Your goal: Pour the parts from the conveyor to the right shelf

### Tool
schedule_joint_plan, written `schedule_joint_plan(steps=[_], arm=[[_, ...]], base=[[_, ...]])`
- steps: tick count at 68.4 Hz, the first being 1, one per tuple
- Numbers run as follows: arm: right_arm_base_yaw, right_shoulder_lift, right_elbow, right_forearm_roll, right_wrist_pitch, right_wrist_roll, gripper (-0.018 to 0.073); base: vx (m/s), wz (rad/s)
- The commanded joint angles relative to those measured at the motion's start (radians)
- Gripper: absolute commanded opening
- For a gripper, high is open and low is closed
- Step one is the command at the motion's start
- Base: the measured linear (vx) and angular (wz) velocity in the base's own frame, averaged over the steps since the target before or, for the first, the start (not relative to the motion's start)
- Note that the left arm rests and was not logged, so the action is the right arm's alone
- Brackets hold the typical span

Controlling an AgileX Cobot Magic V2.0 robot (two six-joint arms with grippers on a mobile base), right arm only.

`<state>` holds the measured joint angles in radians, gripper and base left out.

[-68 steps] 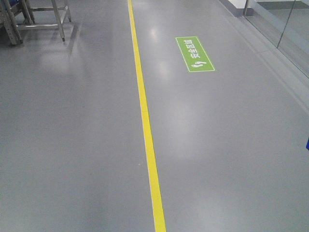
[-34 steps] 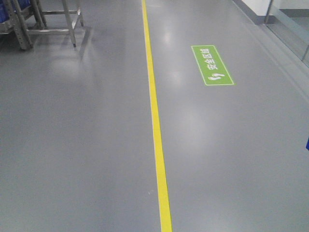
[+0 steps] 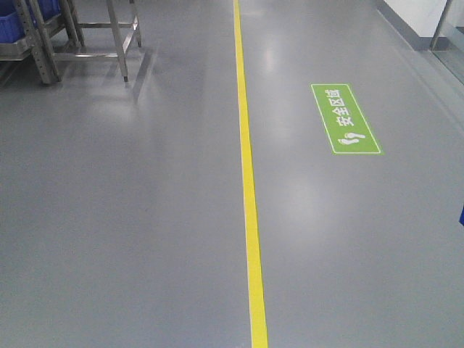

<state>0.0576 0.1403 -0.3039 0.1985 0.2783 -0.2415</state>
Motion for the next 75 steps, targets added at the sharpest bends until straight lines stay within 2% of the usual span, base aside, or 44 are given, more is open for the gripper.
schedule_joint_plan(steps=[1,75], arm=[[-0.003,0.009,-0.028,0.0,-0.081,-0.01,-0.0005],[-0.003,0.009,-0.028,0.0,-0.081,-0.01,-0.0005]], base=[[0.55,-0.04],[0.62,-0.01]])
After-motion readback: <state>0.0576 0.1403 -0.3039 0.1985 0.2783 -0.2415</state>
